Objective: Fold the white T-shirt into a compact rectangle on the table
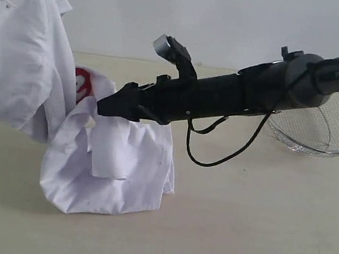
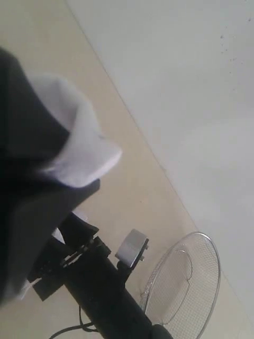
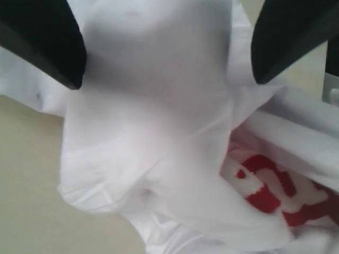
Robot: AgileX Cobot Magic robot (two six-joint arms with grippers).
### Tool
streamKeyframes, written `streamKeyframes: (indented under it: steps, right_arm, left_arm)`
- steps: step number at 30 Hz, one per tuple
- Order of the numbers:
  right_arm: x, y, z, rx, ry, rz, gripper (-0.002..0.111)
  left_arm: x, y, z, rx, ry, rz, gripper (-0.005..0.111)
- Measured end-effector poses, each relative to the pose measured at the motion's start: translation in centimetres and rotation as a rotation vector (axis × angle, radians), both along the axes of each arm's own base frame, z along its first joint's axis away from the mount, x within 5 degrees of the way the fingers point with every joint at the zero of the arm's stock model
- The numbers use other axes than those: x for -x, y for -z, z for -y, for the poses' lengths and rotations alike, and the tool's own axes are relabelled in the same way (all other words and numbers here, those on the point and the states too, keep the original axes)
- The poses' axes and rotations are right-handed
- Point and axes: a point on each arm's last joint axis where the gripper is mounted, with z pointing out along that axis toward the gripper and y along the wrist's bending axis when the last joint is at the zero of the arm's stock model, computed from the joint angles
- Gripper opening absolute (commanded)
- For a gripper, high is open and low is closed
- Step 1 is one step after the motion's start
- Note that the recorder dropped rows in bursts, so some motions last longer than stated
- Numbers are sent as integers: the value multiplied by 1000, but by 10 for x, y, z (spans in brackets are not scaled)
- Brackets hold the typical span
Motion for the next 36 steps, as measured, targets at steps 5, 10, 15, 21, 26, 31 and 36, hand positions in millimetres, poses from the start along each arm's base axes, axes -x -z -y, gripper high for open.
streamKeyframes:
  steps: [5,10,15,21,26,31,36]
  right_arm:
    - [-2,4,-2,54,38,25,52]
    - [4,4,-15,67,8,54,51]
    - [6,5,-21,82,-4,69,23]
    - [1,9,-16,142,60,78,0]
    - [-8,1,-3,230,172,121,0]
    - [-30,-34,55,207,357,145,0]
    - [-60,-64,117,138,516,169,0]
  left_arm:
    - [0,0,0,0,0,0,5]
    - [0,0,0,0,0,0,5]
    - [0,0,0,0,0,0,5]
    - [0,0,0,-3,2,-3,5]
    - [1,1,0,-38,20,5,5]
    - [0,3,-4,-129,14,23,5]
    - [-29,20,-1,-206,-8,33,5]
